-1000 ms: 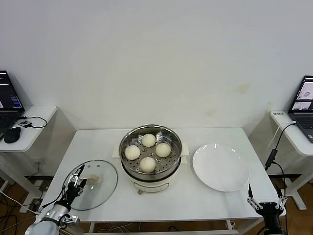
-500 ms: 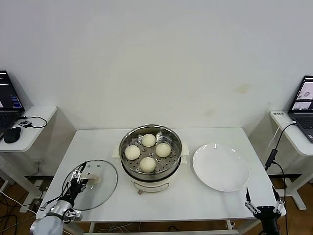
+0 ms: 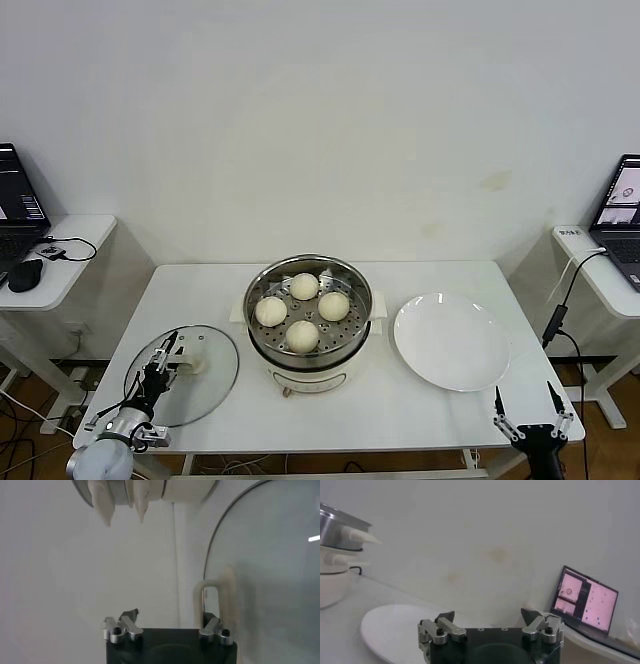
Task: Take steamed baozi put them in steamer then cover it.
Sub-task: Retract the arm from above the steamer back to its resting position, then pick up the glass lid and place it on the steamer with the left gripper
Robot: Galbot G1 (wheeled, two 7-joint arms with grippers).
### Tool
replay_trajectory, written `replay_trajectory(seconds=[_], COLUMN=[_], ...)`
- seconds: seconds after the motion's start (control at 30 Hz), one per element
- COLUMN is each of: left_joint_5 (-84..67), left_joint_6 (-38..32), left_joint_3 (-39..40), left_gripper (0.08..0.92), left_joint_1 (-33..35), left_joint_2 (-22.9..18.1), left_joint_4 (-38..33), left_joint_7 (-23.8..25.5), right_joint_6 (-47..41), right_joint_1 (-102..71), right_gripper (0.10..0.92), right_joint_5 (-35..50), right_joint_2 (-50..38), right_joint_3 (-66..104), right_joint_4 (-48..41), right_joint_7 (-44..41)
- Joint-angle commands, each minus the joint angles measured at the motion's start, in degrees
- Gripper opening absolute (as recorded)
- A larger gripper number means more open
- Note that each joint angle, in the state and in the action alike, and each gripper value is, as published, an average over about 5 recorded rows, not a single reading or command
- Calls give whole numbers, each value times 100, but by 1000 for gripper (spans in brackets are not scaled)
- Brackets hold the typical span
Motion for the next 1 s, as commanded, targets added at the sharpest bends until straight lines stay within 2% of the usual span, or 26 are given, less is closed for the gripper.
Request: replay_trajectory(seconds=[0.03,0.27,0.43,0.53,0.63,0.77,0.87,1.0], left_joint_5=[-27,-89,-84,-188,-419,-565,-677,-1089], left_joint_6=[-25,-160,-84,197,844,1728,2146,2478], left_joint_3=[-12,-135,-314,-483,-659,-909,-1106,-1242], left_gripper=[533,334,188,139,134,134,134,134], left_joint_1=[-30,28,299,578,950,1372,1519,1549], left_joint_2=[-10,11,28,29,48,98,152,235], left_joint_4=[181,111,-482,-994,-1662,-2574,-3070,-3559], left_joint_7=[-110,-344,-478,-400,-28,779,1245,1596], right_joint_6=[0,-2,3,8,13,24,33,39], right_joint_1=[-17,2,27,40,55,79,104,141], right_gripper=[823,823,823,823,823,823,823,823], right_joint_5=[-6,-11,-56,-76,-88,-97,-105,-127], right_joint_2=[3,-14,-1,-5,-21,-46,-60,-70], right_joint_3=[-86,-143,-240,-274,-303,-353,-385,-412], right_joint_4=[50,28,20,23,14,-5,-21,-40], right_joint_7=[-3,-7,-27,-37,-36,-35,-33,-30])
